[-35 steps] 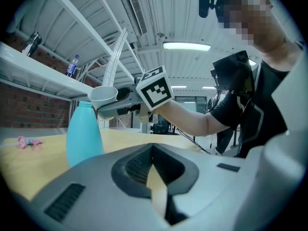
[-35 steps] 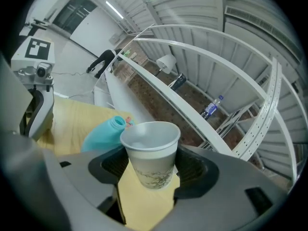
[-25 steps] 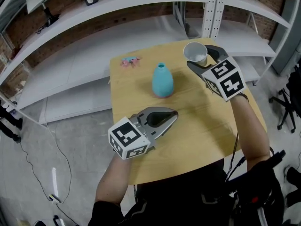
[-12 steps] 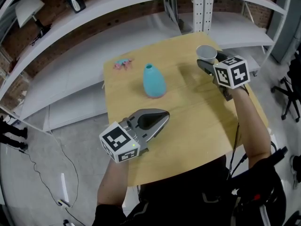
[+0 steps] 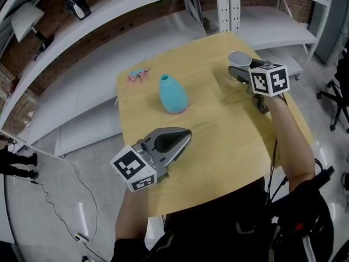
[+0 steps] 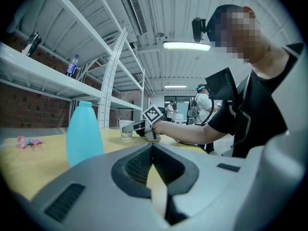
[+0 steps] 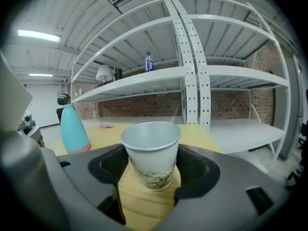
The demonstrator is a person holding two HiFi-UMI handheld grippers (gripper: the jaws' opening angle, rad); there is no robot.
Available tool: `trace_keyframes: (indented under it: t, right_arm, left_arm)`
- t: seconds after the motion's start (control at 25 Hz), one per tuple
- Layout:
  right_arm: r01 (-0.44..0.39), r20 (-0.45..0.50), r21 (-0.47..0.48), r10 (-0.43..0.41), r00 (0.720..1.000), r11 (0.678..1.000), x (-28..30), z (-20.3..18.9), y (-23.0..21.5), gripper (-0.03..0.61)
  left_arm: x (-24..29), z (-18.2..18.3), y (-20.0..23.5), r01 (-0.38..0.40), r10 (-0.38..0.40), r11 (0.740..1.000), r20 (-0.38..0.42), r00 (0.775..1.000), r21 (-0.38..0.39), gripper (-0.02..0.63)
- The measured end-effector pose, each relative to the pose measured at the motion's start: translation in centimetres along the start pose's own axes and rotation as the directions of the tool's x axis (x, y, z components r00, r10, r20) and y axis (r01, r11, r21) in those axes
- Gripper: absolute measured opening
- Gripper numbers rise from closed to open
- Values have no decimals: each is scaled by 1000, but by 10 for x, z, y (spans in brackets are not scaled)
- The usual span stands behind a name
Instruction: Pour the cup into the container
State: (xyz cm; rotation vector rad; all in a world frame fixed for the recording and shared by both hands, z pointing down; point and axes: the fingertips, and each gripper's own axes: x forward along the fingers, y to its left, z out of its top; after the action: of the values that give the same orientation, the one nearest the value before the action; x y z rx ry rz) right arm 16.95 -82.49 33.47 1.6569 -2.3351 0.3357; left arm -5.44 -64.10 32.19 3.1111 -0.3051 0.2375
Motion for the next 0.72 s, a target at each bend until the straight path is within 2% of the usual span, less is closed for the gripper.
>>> trace_keyframes:
  t: [0.48, 0.72]
  right_arm:
    - [2, 27, 8, -2, 1000, 1000, -11, 5, 0, 319]
    - [13, 43, 32, -14, 999, 999, -30, 1, 8, 319]
  left_arm:
    - [0, 1, 4, -16, 16, 1000, -1, 1000, -9, 2]
    - [-6, -1, 23, -151, 151, 988, -4, 989, -29, 2]
